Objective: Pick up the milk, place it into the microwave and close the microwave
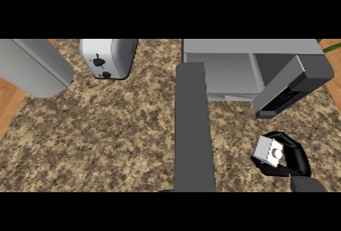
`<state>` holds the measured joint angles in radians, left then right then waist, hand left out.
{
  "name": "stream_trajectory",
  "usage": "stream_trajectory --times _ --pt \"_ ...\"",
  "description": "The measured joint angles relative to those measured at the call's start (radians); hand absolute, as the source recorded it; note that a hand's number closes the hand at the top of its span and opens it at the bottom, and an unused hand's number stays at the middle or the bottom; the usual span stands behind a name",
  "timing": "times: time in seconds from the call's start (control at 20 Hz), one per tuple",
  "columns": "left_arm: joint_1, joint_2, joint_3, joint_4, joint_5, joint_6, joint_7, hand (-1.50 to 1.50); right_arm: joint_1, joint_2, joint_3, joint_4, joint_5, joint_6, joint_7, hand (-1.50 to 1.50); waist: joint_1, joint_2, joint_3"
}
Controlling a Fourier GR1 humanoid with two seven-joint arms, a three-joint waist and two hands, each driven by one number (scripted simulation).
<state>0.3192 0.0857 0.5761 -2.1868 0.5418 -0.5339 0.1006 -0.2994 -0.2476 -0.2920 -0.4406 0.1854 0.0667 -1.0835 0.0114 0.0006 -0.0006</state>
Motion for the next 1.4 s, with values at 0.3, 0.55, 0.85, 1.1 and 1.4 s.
stream_trajectory --times 0.3,0.55,0.85,1.1,1.4 --pt "-0.015 0.002 0.006 0.034 -0.010 -0.016 -0.006 -1.50 -0.050 0.062 -0.005 0.002 -0.015 -0.031 0.011 1.50 -0.001 0.001 0.000" --pt "-0.016 0.002 0.010 0.003 0.011 -0.003 0.025 -1.50 -0.073 0.093 0.007 -0.026 -0.032 -0.021 0.025 1.50 -0.003 0.000 0.001" --pt "-0.011 0.004 0.029 0.007 0.021 -0.010 0.033 -1.50 -0.015 0.158 0.077 -0.221 -0.041 0.004 0.089 1.50 -0.012 -0.004 0.000" --pt "-0.019 0.024 0.066 0.057 0.035 -0.034 0.019 -1.50 0.017 0.207 0.142 -0.417 -0.042 -0.059 0.215 1.50 -0.013 -0.004 0.000" --pt "-0.032 0.046 0.087 0.058 0.068 -0.029 0.049 -1.50 -0.016 0.235 0.207 -0.575 -0.046 -0.156 0.395 1.50 -0.009 -0.003 0.000"
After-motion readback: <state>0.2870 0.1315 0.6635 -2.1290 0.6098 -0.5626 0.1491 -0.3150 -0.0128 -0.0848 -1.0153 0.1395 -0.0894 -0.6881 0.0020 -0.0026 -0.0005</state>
